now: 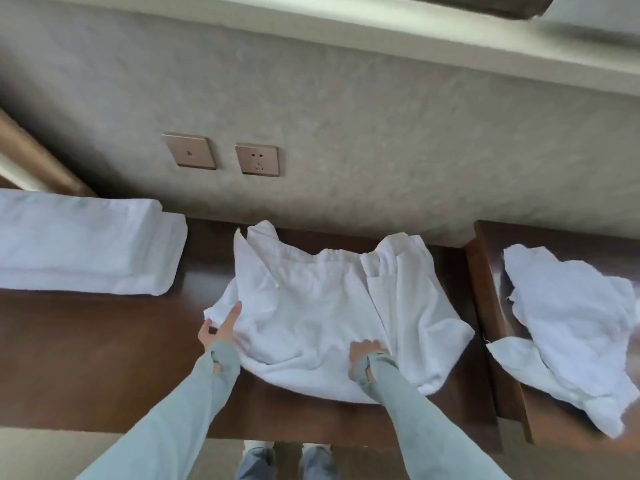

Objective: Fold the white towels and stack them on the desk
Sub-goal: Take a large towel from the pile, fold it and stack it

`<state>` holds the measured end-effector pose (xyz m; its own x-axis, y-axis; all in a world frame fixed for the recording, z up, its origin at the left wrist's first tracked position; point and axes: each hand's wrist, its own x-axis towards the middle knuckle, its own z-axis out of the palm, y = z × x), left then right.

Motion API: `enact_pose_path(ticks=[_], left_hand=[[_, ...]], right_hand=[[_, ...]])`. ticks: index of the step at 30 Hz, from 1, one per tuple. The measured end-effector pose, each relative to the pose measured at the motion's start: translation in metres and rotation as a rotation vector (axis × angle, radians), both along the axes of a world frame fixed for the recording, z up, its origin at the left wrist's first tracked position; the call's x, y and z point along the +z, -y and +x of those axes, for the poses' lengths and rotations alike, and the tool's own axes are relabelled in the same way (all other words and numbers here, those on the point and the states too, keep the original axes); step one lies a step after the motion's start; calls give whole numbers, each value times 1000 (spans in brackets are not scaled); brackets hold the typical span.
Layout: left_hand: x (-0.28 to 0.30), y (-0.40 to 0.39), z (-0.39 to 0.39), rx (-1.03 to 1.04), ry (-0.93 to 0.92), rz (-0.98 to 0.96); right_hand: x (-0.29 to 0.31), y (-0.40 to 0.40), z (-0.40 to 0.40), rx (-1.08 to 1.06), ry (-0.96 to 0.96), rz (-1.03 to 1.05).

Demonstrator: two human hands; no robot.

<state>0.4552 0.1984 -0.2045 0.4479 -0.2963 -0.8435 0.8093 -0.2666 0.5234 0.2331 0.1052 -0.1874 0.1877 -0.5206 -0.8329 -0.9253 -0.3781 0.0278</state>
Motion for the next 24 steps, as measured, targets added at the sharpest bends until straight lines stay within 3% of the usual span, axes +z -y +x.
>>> enact_pose_path(ticks=[2, 4, 7, 10, 14, 16, 19, 21, 24], left_hand=[[6, 8, 9, -57, 29, 252], [24, 15, 9, -292, 36, 379], [31, 13, 6, -399, 73, 321], [38, -2, 9, -315, 165, 165], [43, -36, 15, -138, 140, -186], [23, -54, 25, 16, 40, -72], [-28, -88, 43, 102, -94, 221], [-57, -99, 54, 70, -139, 309], [-80, -98, 71, 113, -135, 342]], right_hand=[[-2, -3, 26, -118, 240, 19], [-1, -12, 58, -257, 487, 33], [2, -25, 106, -642, 727, 109], [10, -30, 140, -992, 907, 191], [8, -38, 138, -712, 1167, -153], [4, -48, 135, -511, 1139, -5], [-26, -50, 132, -170, 829, 164], [-40, -41, 135, -17, 766, 49], [-42, -14, 150, -17, 785, -148]])
